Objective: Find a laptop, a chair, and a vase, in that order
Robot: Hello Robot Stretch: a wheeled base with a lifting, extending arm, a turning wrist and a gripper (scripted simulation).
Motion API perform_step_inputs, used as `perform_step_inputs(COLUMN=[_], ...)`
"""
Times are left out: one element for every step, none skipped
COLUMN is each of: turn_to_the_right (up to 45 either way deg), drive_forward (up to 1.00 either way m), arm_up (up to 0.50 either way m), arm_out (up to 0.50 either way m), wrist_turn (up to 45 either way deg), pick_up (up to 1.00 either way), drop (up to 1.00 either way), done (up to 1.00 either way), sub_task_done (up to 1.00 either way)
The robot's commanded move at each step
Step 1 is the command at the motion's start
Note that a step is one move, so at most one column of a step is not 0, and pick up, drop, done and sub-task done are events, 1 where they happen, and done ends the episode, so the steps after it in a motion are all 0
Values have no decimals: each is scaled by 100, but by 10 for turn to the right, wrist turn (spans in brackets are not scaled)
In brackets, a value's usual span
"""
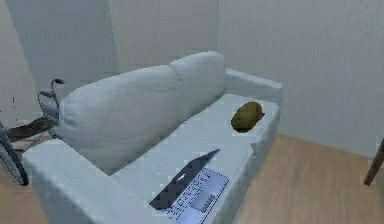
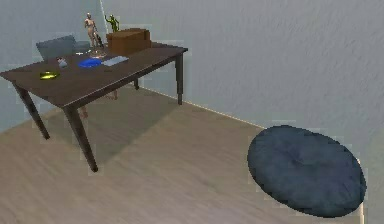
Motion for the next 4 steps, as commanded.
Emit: perform_step_inputs(turn_to_the_right=[390,0,0,0], drive_forward=[0,100,100,40], arm_up=[0,0,0,0], arm_out=[0,0,0,0], wrist_turn=[0,0,0,0], pick_up=[0,0,0,0], drop=[0,0,0,0], done=[0,0,0,0], sub_task_done=[0,0,0,0])
